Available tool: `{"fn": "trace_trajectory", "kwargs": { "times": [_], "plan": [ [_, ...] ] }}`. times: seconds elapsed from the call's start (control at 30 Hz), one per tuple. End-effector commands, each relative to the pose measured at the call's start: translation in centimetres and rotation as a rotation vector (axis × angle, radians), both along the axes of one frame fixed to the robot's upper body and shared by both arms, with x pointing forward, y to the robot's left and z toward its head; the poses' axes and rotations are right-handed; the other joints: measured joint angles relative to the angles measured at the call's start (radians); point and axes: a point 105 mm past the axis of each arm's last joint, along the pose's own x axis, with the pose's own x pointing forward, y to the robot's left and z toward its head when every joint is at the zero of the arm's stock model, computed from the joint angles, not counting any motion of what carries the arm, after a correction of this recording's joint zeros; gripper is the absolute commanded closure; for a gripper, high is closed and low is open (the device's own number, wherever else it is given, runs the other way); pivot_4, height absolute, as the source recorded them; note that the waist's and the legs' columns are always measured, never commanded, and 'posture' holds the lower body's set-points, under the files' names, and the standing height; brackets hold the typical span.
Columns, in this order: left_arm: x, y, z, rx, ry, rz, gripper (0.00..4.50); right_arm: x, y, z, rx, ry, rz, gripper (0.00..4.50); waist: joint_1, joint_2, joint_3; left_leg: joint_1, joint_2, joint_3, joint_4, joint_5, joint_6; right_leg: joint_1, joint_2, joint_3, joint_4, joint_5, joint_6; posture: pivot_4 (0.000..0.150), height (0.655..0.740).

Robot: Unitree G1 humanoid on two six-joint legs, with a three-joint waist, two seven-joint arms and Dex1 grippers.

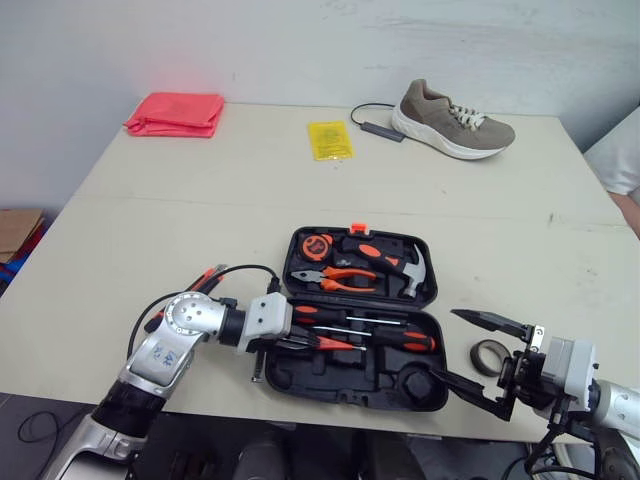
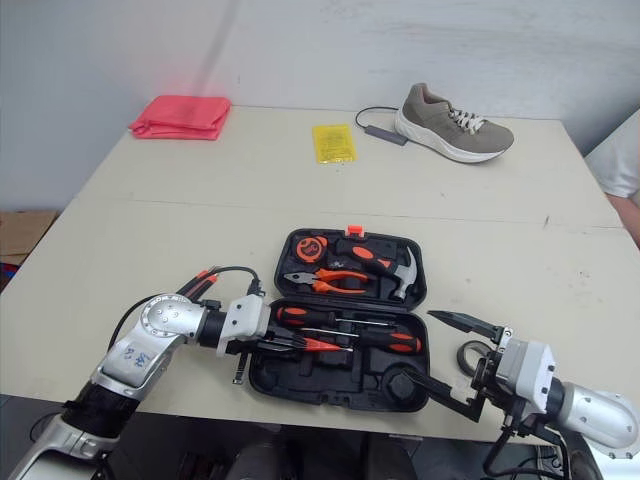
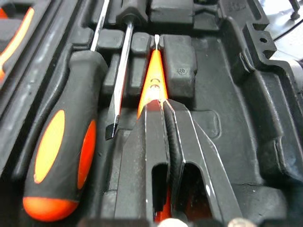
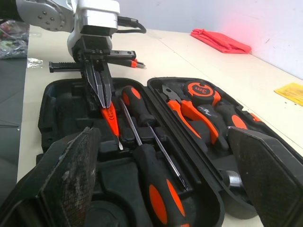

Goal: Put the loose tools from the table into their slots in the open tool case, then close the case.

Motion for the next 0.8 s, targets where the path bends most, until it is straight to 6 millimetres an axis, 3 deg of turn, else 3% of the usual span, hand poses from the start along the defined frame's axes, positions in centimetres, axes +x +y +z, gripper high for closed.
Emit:
{"fn": "trace_trajectory", "kwargs": {
  "times": [0.03,0.13,0.27,0.4,0.5,0.57,0.67,0.8],
  "plan": [
    [0.6,2.0,3.2,-0.148,-0.055,0.083,4.45,-0.3,-2.3,1.3,-0.041,-0.046,-0.071,0.0,0.0,-0.002,0.002,0.0,0.0,0.0,0.0,0.0,0.0,0.0,0.0,0.0,0.0,0.0,0.0,0.15,0.74],
    [0.9,4.9,4.8,-0.202,-0.062,0.189,3.7,-0.7,-4.5,1.6,-0.085,-0.049,-0.149,0.0,-0.001,-0.003,0.003,0.0,0.001,0.0,-0.001,0.0,0.0,0.0,0.0,-0.001,0.0,0.0,0.0,0.15,0.74],
    [1.8,11.0,6.2,-0.17,-0.114,0.405,1.86,-1.9,-9.9,1.6,-0.155,-0.031,-0.333,0.0,-0.003,-0.003,0.004,0.0,0.001,0.0,-0.002,-0.001,0.0,0.0,0.0,-0.001,-0.001,0.0,0.0,0.15,0.74],
    [2.2,17.9,6.0,-0.038,-0.185,0.603,0.07,-4.1,-15.6,1.8,-0.203,-0.023,-0.542,0.0,-0.003,-0.003,0.004,0.001,0.0,0.0,-0.004,-0.002,0.001,0.0,0.0,-0.001,-0.004,0.0,-0.001,0.15,0.74],
    [2.3,24.2,6.6,-0.031,-0.221,0.849,0.07,-6.4,-19.3,1.1,-0.245,0.009,-0.674,0.0,-0.004,-0.003,0.004,0.002,0.0,0.001,-0.011,-0.001,0.001,-0.001,-0.001,-0.001,-0.008,0.0,-0.002,0.15,0.74],
    [1.4,28.1,6.1,0.041,-0.254,0.977,0.07,-7.5,-21.2,0.6,-0.26,0.017,-0.752,0.0,-0.005,-0.004,0.005,0.002,0.0,0.001,-0.014,-0.001,0.0,-0.001,-0.001,-0.002,-0.01,0.001,-0.002,0.15,0.74],
    [-0.6,32.4,5.3,0.098,-0.24,1.133,0.07,-8.6,-22.4,0.0,-0.279,0.029,-0.803,0.0,-0.011,-0.003,0.005,0.002,0.001,0.001,-0.017,-0.001,-0.002,-0.003,-0.001,-0.003,-0.011,-0.001,-0.004,0.15,0.74],
    [-3.2,35.5,4.4,0.125,-0.213,1.258,0.07,-8.8,-22.5,-0.5,-0.281,0.029,-0.804,0.0,-0.029,-0.002,0.006,0.002,0.001,0.001,-0.018,-0.002,-0.003,-0.003,-0.002,-0.004,-0.01,-0.001,-0.005,0.15,0.74]
  ]
}}
